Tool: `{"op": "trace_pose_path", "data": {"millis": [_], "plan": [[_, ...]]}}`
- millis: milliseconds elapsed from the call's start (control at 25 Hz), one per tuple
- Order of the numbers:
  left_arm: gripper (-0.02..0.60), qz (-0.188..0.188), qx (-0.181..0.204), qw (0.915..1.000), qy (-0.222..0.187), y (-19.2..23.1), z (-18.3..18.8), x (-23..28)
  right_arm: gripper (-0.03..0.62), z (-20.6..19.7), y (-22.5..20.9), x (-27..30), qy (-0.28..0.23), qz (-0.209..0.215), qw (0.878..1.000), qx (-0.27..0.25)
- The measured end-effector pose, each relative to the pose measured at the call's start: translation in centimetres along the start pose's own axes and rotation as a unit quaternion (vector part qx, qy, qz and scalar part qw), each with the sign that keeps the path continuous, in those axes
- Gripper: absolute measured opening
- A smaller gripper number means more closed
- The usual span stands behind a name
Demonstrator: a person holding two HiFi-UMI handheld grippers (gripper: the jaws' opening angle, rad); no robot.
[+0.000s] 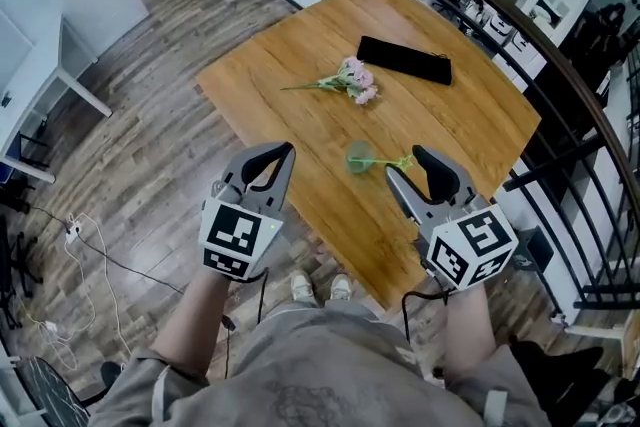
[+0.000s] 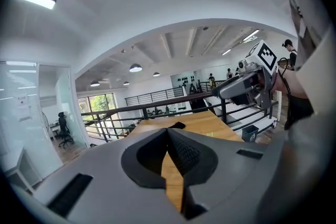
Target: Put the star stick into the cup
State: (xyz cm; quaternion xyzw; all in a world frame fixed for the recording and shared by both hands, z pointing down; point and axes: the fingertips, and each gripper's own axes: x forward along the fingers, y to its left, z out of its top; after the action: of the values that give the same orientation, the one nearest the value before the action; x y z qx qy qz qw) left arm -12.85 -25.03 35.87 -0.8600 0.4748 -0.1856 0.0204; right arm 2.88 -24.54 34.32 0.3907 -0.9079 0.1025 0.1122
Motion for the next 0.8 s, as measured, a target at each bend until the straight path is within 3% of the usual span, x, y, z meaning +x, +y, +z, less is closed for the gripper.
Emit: {"op": "trace_pose_path", "data": {"millis": [240,520,800], "plan": [[0.017,0.011,0.018,0.9989,-0.041,0.3,3.6,-2.6,0.164,4.5,2.2,-3.0,-0.058,0.004,0.998,-0.030],[0.017,0.019,0.018,0.9981,-0.055,-0.1,4.6,-4.7,0.043,5.4,3.2,-4.9,-0.086,-0.007,0.996,-0.024],[0.017,0.021,0.025,0.9986,-0.041,-1.4,3.7,-4.8,0.031,4.6,3.1,-5.2,-0.071,-0.001,0.996,-0.048]]}}
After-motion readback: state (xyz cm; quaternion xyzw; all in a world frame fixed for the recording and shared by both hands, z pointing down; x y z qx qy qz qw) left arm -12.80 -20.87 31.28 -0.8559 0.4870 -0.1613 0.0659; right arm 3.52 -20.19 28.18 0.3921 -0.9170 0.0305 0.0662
